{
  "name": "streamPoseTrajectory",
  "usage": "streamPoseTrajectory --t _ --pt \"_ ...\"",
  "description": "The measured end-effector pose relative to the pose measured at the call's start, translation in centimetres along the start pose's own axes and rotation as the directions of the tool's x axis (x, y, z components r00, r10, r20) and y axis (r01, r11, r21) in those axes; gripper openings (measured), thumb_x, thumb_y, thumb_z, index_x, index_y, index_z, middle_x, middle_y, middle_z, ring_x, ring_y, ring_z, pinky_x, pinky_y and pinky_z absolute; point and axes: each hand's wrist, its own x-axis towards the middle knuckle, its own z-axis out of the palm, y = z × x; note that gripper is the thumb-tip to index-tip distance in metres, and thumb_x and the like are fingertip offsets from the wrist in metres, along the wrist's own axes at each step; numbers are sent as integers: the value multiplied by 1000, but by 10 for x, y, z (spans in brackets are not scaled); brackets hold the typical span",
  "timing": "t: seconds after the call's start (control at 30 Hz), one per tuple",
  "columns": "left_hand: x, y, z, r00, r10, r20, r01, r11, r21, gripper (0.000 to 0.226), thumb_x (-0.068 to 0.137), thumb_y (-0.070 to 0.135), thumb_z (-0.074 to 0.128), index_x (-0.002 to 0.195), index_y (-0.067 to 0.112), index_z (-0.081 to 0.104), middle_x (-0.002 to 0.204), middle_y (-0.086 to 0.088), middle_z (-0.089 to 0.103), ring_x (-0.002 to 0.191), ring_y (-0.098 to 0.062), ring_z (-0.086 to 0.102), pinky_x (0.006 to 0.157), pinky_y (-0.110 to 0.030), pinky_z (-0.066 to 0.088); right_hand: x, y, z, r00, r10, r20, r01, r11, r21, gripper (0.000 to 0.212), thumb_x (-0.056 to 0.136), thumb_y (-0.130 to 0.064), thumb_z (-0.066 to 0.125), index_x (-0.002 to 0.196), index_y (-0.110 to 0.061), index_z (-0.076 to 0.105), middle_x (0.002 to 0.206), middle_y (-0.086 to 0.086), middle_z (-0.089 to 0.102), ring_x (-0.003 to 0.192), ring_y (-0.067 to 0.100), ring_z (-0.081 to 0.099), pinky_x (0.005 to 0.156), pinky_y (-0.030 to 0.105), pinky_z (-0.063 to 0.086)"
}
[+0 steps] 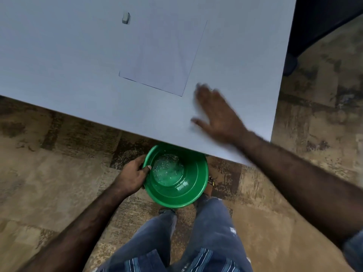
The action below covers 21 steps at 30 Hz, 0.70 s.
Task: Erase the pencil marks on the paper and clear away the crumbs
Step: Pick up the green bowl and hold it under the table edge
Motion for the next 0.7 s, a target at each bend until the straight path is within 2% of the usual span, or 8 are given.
streamPoseTrajectory --t 0.13,0.23,0.3,0.43,0.6,0.7 --pt "1 0 1 1000 -9 3 9 1000 -8 39 105 15 56 143 18 57 98 -8 74 72 -25 76 59 -47 64 41 75 -12 940 341 -11 -342 939 -31 97 105 -75 15 169 -3 5 178 15 1 166 27 -1 134 49 -1" --pt "3 -1 0 1000 -12 5 12 1000 -25 39 105 14 56 143 18 57 99 -8 74 73 -25 76 59 -46 64 55 89 -16 910 414 22 -412 910 -54 104 102 -82 17 169 -5 1 178 14 -6 165 25 -9 133 51 -5" --pt "3 -3 0 1000 -19 5 19 999 -47 39 105 14 55 144 19 56 100 -8 74 75 -26 77 61 -48 65 54 84 -15 932 359 57 -353 931 -90 106 101 -84 18 169 -4 0 178 14 -8 165 25 -11 133 53 -5" --pt "5 -6 -1 999 -41 3 41 997 -69 43 105 17 56 147 22 53 105 -8 74 79 -25 77 62 -48 65 29 49 -11 986 80 149 -56 986 -157 109 100 -85 22 169 -3 -1 177 17 -8 165 27 -10 132 56 3" --pt "4 -5 -2 999 -43 -11 42 996 -75 45 105 17 56 149 23 51 107 -9 73 79 -25 77 62 -47 65 -25 -30 2 947 -134 293 176 977 -123 115 97 -88 27 168 -4 -5 176 19 -16 164 29 -16 133 55 5" --pt "3 -4 -4 1000 -27 2 27 997 -68 43 105 17 55 148 23 51 108 -9 73 80 -23 77 64 -47 65 -58 -78 12 903 -246 351 272 962 -26 114 97 -87 31 169 -4 -1 176 19 -15 164 28 -17 134 51 -1"
